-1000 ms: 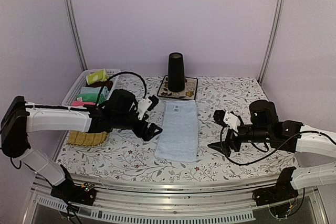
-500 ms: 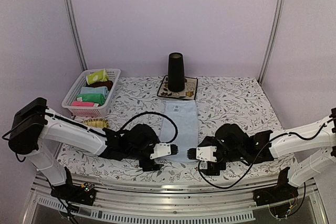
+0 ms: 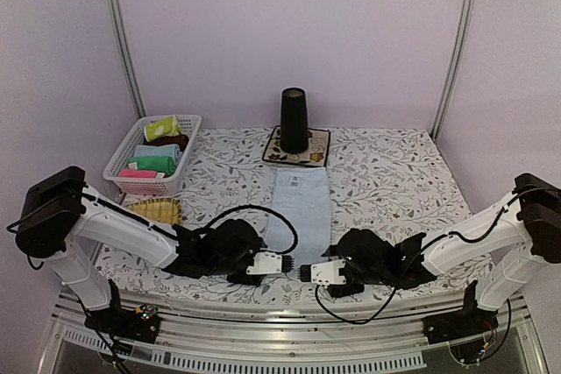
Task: Roll the towels
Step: Roll the towel at the center of the board.
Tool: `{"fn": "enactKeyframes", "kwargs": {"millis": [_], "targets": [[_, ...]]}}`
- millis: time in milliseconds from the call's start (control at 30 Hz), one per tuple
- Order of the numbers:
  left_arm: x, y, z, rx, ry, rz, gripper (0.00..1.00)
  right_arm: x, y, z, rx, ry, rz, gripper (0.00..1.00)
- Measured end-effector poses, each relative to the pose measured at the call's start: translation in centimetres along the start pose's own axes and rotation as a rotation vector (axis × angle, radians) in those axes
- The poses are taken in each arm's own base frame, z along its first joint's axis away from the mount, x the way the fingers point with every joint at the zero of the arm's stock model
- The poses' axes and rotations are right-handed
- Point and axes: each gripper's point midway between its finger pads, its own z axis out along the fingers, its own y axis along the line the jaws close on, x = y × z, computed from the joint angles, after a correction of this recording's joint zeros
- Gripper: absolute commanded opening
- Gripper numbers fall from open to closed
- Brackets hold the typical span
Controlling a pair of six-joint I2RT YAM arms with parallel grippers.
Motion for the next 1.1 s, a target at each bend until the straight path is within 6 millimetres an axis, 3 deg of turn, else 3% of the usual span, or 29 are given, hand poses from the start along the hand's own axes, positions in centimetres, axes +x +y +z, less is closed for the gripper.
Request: {"fn": "enactKeyframes", "kwargs": {"millis": [133, 267, 367, 533, 567, 867, 1100], "targets": [[-0.5, 0.2, 0.6, -0.019, -0.023, 0.014, 0.58, -0.5, -0.7, 0.9, 0.035, 0.007, -0.006, 0.6], [-0.3, 0.4, 1.1, -0.032, -0.02, 0.018, 0.39, -0.2, -1.0, 1.3, 0.055, 0.029, -0.012, 0.51], [0.0, 0.3, 1.4, -0.032, -0.008, 0.021, 0.26, -0.1, -1.1, 1.5, 0.066, 0.039, -0.02, 0.38], [0.5, -0.1, 1.6, -0.016, 0.008, 0.032, 0.05, 0.3, -0.8, 2.0, 0.066, 0.056, -0.021, 0.06], [0.5, -0.3, 1.6, -0.009, 0.01, 0.036, 0.01, 0.4, -0.7, 2.1, 0.062, 0.059, -0.025, 0.04], [0.3, -0.6, 1.4, 0.065, 0.011, -0.004, 0.0, 0.4, -0.3, 2.0, -0.004, 0.048, 0.062, 0.02], [-0.5, -1.6, 0.4, 0.194, -0.019, -0.068, 0.0, -0.2, 1.4, 0.8, -0.16, 0.018, 0.202, 0.02]]}}
